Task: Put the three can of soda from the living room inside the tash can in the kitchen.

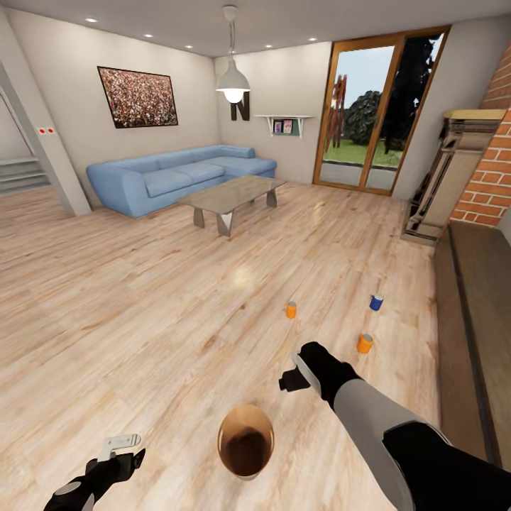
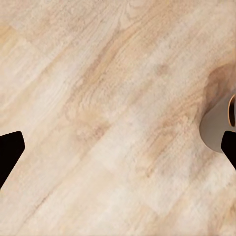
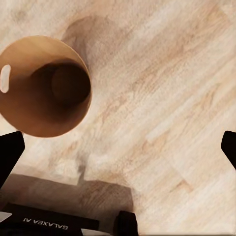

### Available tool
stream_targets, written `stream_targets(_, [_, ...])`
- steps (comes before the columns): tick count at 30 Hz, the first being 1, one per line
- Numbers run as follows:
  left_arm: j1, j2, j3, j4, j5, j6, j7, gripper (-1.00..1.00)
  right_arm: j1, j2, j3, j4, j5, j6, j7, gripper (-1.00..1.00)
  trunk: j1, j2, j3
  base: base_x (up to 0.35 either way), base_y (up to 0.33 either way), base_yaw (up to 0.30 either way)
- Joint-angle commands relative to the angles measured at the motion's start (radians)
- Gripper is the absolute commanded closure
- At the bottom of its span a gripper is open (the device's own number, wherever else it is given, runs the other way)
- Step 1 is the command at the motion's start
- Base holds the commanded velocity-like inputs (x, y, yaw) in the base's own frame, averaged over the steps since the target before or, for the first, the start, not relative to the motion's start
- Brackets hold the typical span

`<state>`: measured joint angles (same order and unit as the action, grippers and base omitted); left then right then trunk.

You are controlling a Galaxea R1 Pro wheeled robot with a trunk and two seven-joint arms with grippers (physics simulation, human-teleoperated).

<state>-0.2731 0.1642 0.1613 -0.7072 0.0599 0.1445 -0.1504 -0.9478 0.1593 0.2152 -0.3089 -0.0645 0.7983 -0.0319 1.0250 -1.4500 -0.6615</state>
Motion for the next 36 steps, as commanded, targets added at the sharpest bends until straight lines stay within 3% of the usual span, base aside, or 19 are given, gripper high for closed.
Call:
stream_targets(1, [0.0,0.0,0.0,0.0,0.0,0.0,0.001,-1.0,0.0,0.0,0.0,0.001,0.0,0.0,0.0,-1.0,0.0,0.0,0.0,0.005,0.007,0.0])
stream_targets(6, [0.0,0.0,0.0,0.0,0.0,0.0,0.001,-1.0,0.002,-0.001,-0.006,0.005,-0.007,0.0,0.0,-1.0,0.0,0.0,0.0,0.003,0.004,0.0])
stream_targets(14, [0.0,0.001,0.0,0.0,0.0,0.001,-0.001,-1.0,0.003,0.0,-0.016,0.009,-0.066,-0.009,-0.008,-1.0,0.0,0.0,0.0,0.131,0.082,0.0])
stream_targets(22, [0.0,-0.001,0.001,0.0,0.0,-0.001,0.001,-1.0,0.003,-0.003,-0.017,0.031,-0.072,-0.036,-0.012,-1.0,0.0,0.0,0.0,0.188,0.11,0.0])
stream_targets(36, [0.0,-0.009,0.001,0.0,0.003,-0.003,0.014,-1.0,0.006,-0.006,-0.017,0.037,-0.073,-0.046,-0.011,-1.0,0.0,0.0,0.0,0.015,0.008,0.0])
